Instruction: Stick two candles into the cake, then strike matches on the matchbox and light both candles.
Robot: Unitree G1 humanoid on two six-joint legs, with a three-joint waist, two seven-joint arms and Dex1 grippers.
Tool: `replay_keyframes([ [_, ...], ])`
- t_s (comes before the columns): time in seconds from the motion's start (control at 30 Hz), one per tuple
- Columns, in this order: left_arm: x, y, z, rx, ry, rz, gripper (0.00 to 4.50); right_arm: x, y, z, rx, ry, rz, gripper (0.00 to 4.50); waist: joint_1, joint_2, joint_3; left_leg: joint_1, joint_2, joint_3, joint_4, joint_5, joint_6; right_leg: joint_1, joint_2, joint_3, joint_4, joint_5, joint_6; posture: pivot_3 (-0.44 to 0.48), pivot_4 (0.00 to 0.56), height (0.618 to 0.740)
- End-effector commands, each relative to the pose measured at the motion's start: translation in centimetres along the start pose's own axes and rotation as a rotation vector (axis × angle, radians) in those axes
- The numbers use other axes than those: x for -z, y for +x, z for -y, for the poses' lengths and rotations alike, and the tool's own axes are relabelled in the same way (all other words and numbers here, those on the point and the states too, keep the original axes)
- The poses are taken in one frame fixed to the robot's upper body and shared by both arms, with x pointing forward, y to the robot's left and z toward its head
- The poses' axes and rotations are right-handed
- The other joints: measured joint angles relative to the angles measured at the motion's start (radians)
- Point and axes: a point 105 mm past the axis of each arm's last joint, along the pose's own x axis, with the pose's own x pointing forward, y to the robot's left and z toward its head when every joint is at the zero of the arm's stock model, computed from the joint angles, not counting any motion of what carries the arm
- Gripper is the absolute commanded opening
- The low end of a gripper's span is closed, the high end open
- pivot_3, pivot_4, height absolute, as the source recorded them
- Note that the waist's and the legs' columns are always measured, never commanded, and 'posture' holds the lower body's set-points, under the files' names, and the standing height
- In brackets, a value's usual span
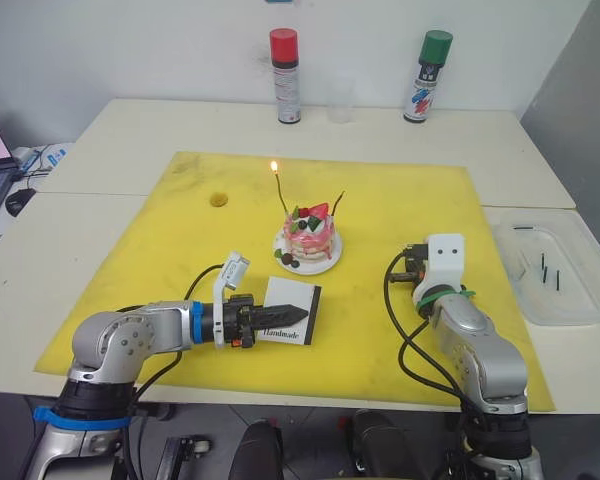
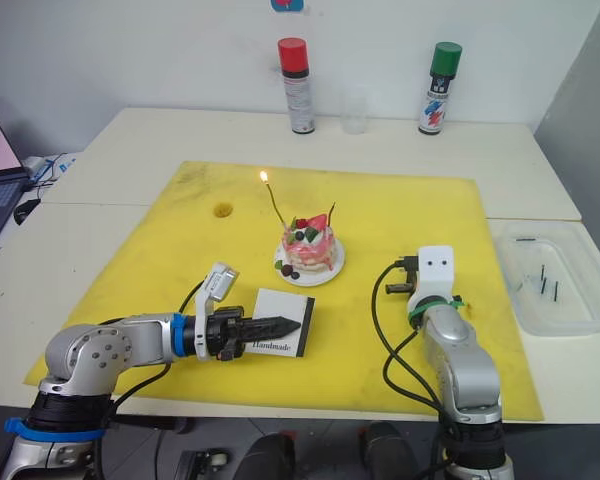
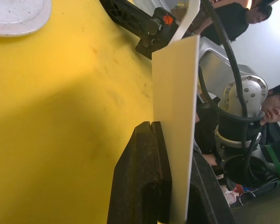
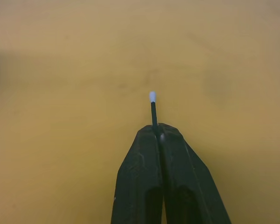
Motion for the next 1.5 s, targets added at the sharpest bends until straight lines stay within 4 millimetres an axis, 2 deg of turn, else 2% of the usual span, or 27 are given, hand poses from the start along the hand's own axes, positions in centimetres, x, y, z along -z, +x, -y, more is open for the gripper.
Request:
replay_keyframes([
  [0.03,-0.4,-0.1,0.4,0.01,0.028,0.018,0.0,-2.3,-0.6,-0.2,-0.012,0.008,0.079,0.04,0.0,0.0,0.0,0.0,0.0,0.0,0.0,0.0,0.0,0.0,0.0,0.0,0.0,0.0,0.0,0.0,0.15,0.704],
  [0.17,-0.4,-0.2,0.4,0.009,0.026,0.018,0.0,-4.3,-1.5,-1.2,-0.088,0.008,0.122,0.04,0.0,0.0,0.0,0.0,0.0,0.0,0.0,0.0,0.0,0.0,0.0,0.0,0.0,0.0,0.0,0.0,0.15,0.704],
  [0.23,-0.4,-0.2,0.3,0.009,0.027,0.016,0.0,-5.2,-2.4,-2.3,-0.181,-0.012,0.132,0.04,0.0,0.0,0.0,0.0,0.0,0.0,0.0,0.0,0.0,0.0,0.0,0.0,0.0,0.0,0.0,0.0,0.15,0.704],
  [0.33,-0.6,-0.3,0.2,0.007,0.029,0.013,0.0,-5.3,-4.4,-3.5,-0.352,-0.111,0.117,0.04,0.0,0.0,0.0,0.0,0.0,0.0,0.0,0.0,0.0,0.0,0.0,0.0,0.0,0.0,0.0,0.0,0.15,0.704],
  [0.47,-0.7,-0.5,0.2,0.005,0.031,0.004,0.0,-3.5,-7.9,-4.1,-0.587,-0.395,0.081,0.04,0.006,0.0,0.0,-0.001,0.0,0.0,0.0,0.0,0.0,0.0,-0.001,-0.001,-0.002,-0.001,0.0,0.0,0.15,0.704],
  [0.53,-0.8,-0.5,0.2,0.005,0.033,0.0,0.0,-2.0,-9.6,-4.3,-0.702,-0.445,0.041,0.04,0.004,0.0,0.0,-0.001,0.0,0.0,-0.001,0.0,0.0,0.0,-0.001,-0.001,-0.003,-0.001,0.0,0.0,0.15,0.704],
  [0.63,-0.9,-0.6,0.2,0.005,0.035,-0.007,0.0,-0.4,-10.9,-4.6,-0.792,-0.475,0.011,0.04,0.001,0.0,0.0,0.0,0.0,0.0,-0.001,0.0,0.0,0.0,0.0,-0.001,-0.002,-0.001,-0.001,0.0,0.15,0.704],
  [0.77,-1.1,-0.5,0.3,0.008,0.041,-0.021,0.0,1.9,-10.3,-4.3,-0.806,-0.464,-0.032,0.04,-0.003,0.0,0.0,0.001,0.0,0.0,0.0,0.0,0.0,0.001,0.0,0.0,-0.002,0.0,0.001,0.0,0.15,0.704],
  [1.0,-1.4,-0.8,0.3,0.001,0.047,-0.034,0.0,3.7,-9.3,-4.4,-0.825,-0.5,-0.054,0.04,-0.001,0.0,0.0,0.001,0.0,0.0,0.001,0.0,0.0,0.001,0.0,0.0,-0.001,0.0,0.001,0.0,0.15,0.704],
  [1.07,-1.5,-0.9,0.4,0.0,0.049,-0.036,0.0,3.8,-9.0,-4.4,-0.821,-0.506,-0.048,0.22,0.0,0.0,0.0,0.0,0.0,0.0,0.001,0.0,0.0,0.001,0.0,0.0,-0.001,0.0,0.001,0.0,0.15,0.704],
  [1.17,-1.5,-1.0,0.4,-0.004,0.05,-0.037,0.0,3.5,-8.9,-4.3,-0.821,-0.515,-0.016,0.99,0.0,0.0,0.0,0.0,0.0,0.0,0.0,0.0,0.0,0.001,0.0,0.0,-0.001,0.0,0.001,0.0,0.15,0.704],
  [1.4,-1.6,-1.0,0.5,-0.006,0.051,-0.041,0.0,2.1,-9.1,-5.0,-0.833,-0.464,0.077,0.99,0.0,0.0,0.0,0.0,0.0,0.0,0.001,0.0,0.0,0.001,0.0,-0.001,-0.001,0.0,0.001,0.0,0.15,0.704],
  [1.5,-1.7,-0.9,0.5,-0.003,0.052,-0.044,0.0,2.3,-9.1,-5.3,-0.853,-0.463,0.085,0.99,0.001,0.0,0.0,0.0,0.0,0.0,0.001,0.0,0.0,0.001,0.0,-0.001,-0.001,0.0,0.001,0.0,0.15,0.704],
])
